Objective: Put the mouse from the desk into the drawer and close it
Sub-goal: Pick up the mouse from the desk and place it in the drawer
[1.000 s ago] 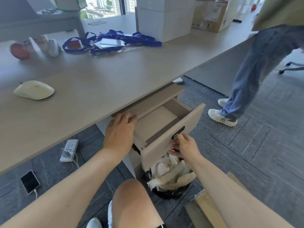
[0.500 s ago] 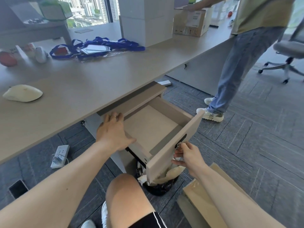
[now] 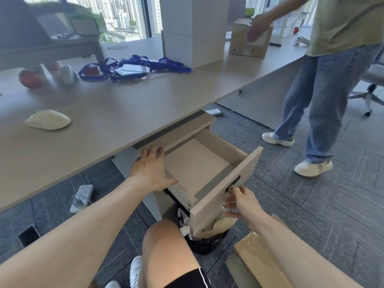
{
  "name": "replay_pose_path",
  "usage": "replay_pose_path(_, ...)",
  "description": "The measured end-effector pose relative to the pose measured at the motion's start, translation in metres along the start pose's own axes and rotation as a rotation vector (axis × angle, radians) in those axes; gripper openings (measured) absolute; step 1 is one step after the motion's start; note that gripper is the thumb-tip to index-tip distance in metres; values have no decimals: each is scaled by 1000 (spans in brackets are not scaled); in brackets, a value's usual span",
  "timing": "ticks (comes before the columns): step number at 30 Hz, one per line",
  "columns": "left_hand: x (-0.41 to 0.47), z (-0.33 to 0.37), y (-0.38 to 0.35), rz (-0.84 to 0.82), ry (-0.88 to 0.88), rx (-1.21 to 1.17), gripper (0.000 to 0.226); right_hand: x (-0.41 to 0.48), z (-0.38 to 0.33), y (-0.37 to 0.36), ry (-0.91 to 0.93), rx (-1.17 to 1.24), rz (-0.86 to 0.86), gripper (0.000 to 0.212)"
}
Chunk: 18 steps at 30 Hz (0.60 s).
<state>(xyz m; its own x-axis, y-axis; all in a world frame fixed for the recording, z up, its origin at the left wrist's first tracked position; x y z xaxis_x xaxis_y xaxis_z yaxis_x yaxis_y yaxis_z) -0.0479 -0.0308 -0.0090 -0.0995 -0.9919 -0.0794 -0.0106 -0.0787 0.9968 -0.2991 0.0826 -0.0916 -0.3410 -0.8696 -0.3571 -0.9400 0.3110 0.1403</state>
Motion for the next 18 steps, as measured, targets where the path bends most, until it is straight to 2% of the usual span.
replay_pose_path(3,-5,-10,22,-140,-76,-130,104,2,-20,20,40,-412,-82,44)
replay_pose_path(5,-10,-24,51,-131,-174,-200,93,5,-50,35,170,-796,-107,57)
replay_pose_path(7,-18,-48,88,-57,-234,-301,79,6,-92,39,328,-1034,-44,55)
replay_pose_path(9,-26,-79,125,43,-237,-328,69,0,-143,23,503,-1098,13,49)
replay_pose_path(12,-33,-142,160,158,-107,-179,65,-11,-205,-35,739,-1097,-81,44)
replay_pose_path(15,-36,-210,166,117,48,-155,70,-20,-243,-114,896,-1132,-222,46)
replay_pose_path(18,-44,-268,160,76,155,-144,71,-29,-265,-196,971,-1175,-358,51)
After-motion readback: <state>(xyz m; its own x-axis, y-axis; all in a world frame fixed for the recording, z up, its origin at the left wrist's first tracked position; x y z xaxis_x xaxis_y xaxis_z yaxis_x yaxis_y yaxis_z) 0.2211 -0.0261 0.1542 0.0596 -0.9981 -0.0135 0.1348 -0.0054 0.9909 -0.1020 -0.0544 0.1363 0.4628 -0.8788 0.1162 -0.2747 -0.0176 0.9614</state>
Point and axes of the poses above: each hand's wrist, its own x-axis towards the middle knuckle, its own y-axis out of the back of the hand, z = x × y, the point moved 3 cm from there along x, towards the middle knuckle, and after that the axes turned 10 degrees about y, right-handed, at the moved point
